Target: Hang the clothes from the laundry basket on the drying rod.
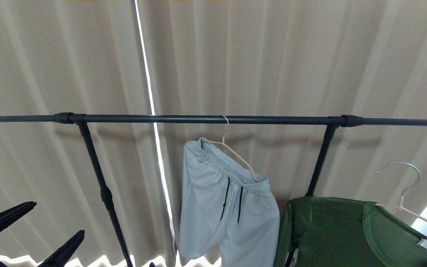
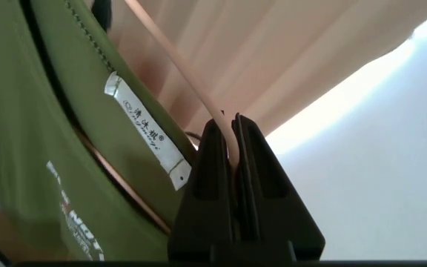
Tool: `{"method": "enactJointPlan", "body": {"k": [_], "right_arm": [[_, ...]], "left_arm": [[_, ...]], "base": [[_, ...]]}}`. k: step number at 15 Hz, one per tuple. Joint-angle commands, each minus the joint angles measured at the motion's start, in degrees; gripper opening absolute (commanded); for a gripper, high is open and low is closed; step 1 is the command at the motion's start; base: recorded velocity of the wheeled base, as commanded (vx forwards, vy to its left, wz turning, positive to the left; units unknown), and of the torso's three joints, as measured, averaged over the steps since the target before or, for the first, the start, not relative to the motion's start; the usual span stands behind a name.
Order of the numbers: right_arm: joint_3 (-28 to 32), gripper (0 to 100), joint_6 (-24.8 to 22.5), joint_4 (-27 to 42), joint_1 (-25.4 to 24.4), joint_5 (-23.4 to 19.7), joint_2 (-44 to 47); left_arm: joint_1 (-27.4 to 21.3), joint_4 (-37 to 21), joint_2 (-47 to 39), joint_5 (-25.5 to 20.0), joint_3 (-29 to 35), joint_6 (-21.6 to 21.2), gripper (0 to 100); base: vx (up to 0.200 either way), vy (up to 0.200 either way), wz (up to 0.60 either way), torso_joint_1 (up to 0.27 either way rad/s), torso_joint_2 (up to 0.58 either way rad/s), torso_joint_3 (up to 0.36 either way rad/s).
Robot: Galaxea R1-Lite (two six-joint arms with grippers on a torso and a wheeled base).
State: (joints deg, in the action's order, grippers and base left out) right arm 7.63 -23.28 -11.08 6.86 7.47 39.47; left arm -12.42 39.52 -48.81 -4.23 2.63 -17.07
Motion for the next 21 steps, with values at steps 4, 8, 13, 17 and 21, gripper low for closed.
{"method": "enactJointPlan", "body": {"k": [4,8,13,17,21], "right_arm": [[-0.69,0,-0.36,-0.08,-0.27,0.0,0.17],[0.28,0,-0.01,-0.52,-0.36,-2.9,0.52],[7.93,0,-0.36,-0.08,-4.49,-5.1,6.58],[19.61,0,-0.36,0.09,-8.53,-3.87,19.94],[21.02,0,-0.18,-0.61,-10.47,-0.27,28.2]], "left_arm": [[-0.06,0.03,-0.14,-0.08,0.0,0.02,100],[-0.06,0.12,0.82,-0.08,-0.79,0.02,100],[5.48,0.12,2.4,1.33,0.71,2.92,100],[11.28,-12.28,15.76,1.51,1.23,8.98,100],[11.37,-36.18,33.08,1.33,5.1,8.98,100]], "base": [[0.2,0.0,0.0,0.005,0.0,0.001],[0.05,0.0,0.0,0.001,0.0,0.001],[0.0,0.0,0.0,0.0,0.0,0.0],[0.0,0.0,0.0,0.0,0.0,0.0],[0.0,0.0,0.0,0.0,0.0,0.0]]}}
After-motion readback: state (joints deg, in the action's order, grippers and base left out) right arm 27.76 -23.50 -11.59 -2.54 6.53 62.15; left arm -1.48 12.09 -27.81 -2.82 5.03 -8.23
